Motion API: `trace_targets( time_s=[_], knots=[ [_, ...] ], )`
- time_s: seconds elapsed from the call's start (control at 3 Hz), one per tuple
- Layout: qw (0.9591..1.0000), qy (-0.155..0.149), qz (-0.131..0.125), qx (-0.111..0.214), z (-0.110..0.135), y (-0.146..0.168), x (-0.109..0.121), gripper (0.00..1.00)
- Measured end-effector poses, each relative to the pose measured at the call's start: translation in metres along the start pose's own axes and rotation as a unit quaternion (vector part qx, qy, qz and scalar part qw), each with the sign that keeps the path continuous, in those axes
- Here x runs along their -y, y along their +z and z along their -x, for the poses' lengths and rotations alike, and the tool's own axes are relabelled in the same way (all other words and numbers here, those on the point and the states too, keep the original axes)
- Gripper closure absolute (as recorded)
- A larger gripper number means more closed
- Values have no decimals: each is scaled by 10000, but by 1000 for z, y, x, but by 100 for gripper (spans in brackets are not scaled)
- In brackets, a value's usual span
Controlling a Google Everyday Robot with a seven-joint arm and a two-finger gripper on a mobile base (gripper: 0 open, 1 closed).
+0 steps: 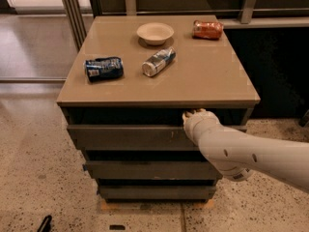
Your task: Open top drawer
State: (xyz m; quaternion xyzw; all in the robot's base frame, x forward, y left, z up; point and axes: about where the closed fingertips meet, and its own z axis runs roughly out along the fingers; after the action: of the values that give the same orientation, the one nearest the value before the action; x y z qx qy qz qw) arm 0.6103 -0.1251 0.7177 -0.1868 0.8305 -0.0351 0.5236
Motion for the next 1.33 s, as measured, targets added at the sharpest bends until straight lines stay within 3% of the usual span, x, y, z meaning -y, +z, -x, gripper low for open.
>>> trace_targets(
  time_s=[0.33,0.67,1.33],
  knots=[
    [9996,-209,-1,-203,-5,8,0,100],
    [9968,-503,-3,-629,-20,22,3,100],
    [9932,-663,135,-949,-28,22,2,100]
  ],
)
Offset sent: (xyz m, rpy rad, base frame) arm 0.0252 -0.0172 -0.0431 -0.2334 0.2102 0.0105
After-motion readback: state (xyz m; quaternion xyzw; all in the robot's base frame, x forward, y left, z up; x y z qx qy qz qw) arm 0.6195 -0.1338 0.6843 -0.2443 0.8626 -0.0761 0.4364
